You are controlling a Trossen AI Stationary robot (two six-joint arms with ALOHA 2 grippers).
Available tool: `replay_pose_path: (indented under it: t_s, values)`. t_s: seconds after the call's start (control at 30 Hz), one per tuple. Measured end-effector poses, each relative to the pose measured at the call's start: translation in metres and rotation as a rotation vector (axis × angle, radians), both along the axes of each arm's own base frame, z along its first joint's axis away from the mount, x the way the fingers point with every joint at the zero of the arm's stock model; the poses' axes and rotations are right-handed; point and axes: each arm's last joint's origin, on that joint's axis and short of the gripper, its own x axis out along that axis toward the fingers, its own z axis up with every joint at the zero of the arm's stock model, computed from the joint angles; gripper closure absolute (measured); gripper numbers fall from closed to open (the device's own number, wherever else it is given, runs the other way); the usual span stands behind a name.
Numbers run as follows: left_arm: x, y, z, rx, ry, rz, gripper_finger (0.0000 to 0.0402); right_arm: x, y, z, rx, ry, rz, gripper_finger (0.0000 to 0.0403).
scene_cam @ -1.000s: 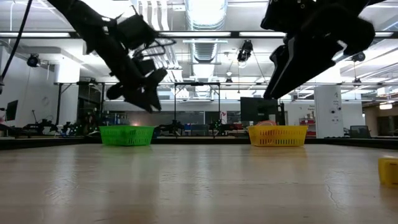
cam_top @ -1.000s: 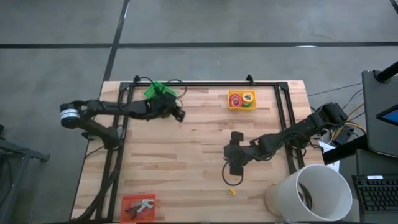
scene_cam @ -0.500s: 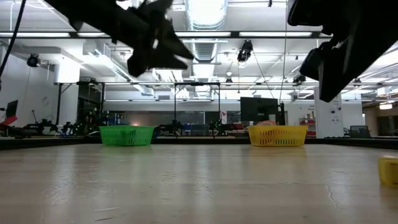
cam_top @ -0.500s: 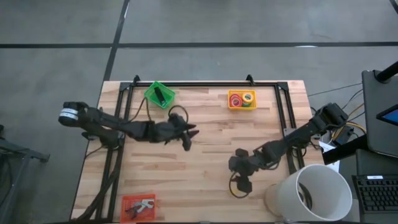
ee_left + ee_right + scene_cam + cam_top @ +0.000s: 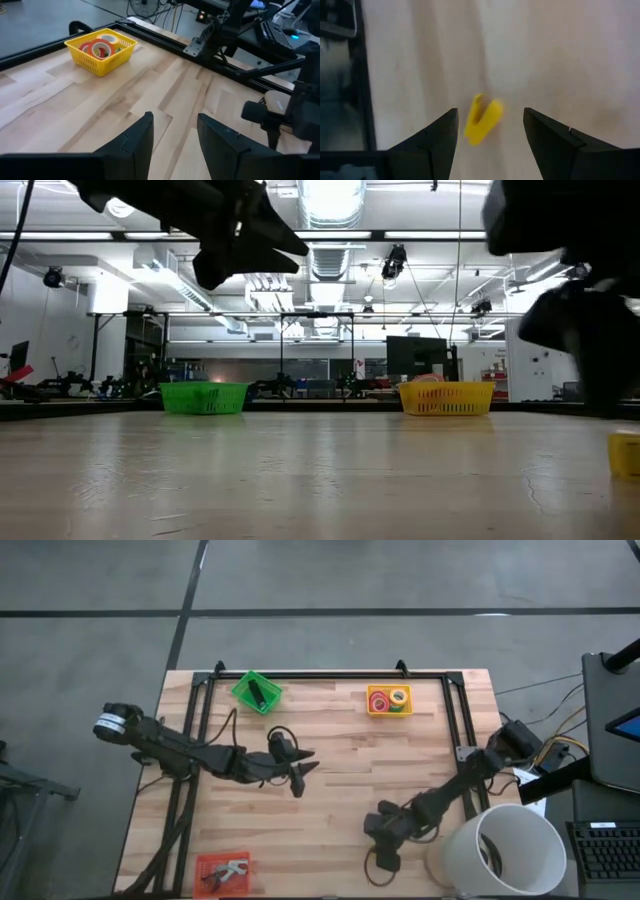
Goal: Pick and place Stapler, Stapler remover, tape
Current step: Put the yellow stapler into the green bin
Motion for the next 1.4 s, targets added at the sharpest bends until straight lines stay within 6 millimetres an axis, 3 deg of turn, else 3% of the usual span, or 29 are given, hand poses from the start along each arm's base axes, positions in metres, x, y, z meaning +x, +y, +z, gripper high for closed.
replay_pose_path:
  t_s: [0.27,0.63,1.03,1.2,1.4]
  values:
    - [0.000,0.000,0.000,-0.003,-0.001,0.001,0.0248,0.004,0.024,-0.016,-0.016,0.063,0.034,0.0184]
    - [0.000,0.000,-0.001,-0.006,0.005,0.005,0.0248,0.007,0.030,-0.019,-0.111,0.110,0.050,0.0190]
    - [0.000,-0.001,-0.001,-0.021,0.001,-0.002,0.0248,0.004,0.030,-0.022,-0.203,0.078,0.121,0.0261]
    - [0.000,-0.002,-0.001,-0.187,-0.056,0.041,0.0248,0.010,0.028,-0.019,-0.310,0.010,0.169,0.0295]
    - [-0.001,-0.013,-0.002,-0.278,-0.055,-0.044,0.0248,0.024,0.024,-0.007,-0.446,-0.092,0.209,0.0328]
